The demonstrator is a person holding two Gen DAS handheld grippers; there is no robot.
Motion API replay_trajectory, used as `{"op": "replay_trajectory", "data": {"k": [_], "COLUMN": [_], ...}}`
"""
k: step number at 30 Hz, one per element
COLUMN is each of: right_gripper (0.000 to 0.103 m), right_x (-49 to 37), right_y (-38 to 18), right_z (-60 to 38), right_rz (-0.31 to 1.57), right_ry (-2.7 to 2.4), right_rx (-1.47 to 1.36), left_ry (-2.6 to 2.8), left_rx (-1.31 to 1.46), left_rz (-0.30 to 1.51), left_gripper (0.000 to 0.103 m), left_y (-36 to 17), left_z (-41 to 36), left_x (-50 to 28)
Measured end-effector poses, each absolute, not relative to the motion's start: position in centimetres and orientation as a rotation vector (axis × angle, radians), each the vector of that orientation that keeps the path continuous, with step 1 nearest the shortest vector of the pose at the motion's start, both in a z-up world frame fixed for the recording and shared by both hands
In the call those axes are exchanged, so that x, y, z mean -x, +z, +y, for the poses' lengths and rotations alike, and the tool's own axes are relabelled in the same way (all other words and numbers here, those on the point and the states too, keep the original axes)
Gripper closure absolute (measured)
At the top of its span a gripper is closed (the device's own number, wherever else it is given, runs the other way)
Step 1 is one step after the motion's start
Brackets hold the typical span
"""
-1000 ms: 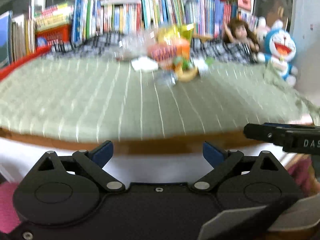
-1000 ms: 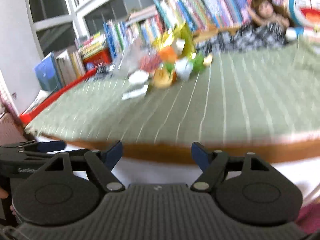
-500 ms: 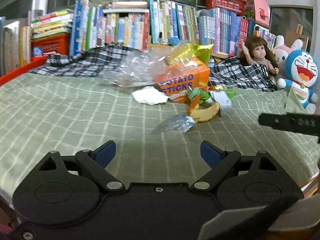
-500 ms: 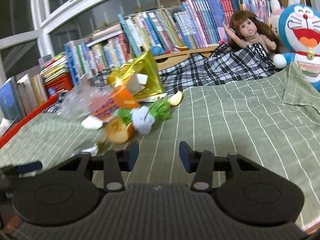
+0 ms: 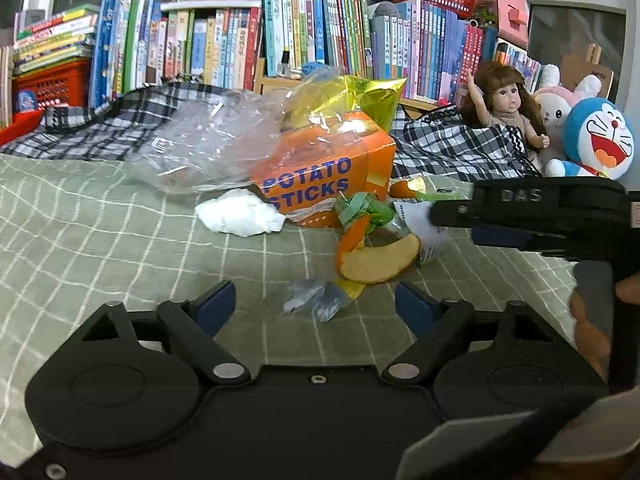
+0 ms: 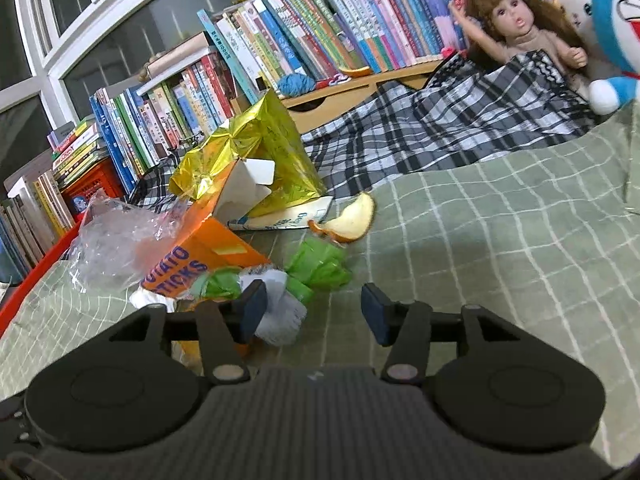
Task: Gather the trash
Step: 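Grasp a small foil scrap with the left tool while the right grasps white paper and green wrapper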
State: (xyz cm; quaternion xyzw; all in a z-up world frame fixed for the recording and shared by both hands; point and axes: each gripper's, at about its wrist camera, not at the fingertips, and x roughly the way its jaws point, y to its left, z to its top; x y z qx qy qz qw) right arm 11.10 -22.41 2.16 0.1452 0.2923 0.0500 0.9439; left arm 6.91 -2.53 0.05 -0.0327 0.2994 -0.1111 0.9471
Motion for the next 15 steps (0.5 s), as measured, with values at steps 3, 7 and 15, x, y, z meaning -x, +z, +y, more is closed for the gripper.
{"op": "replay_trajectory", "data": {"k": [3,7,15], "right_gripper": [0.028,0.026,0.054], "right_x": [-12.3,-13.8,-13.7], "right_y": [1.8,1.0,1.3], "right_z": [-22.1,-22.1,-22.1], "right_rz": [0.615,0.653,0.662], "right_ry": [0.115,0.144,0.177], "right_rx": [-0.314,-0.377,-0.44], "left_ry": [-0.234,-0.229,-0.236], "left_rx": [0.087,0.092,0.086], "left_rz": [0.629,0.646,0.638], "left_gripper": [0.034,0.074,0.087], "left_y": [-0.3,-1.0,-0.8], "left_z": [-2.6,-2.7,-3.0], "left_x": [-7.5,-7.8,-7.0]}}
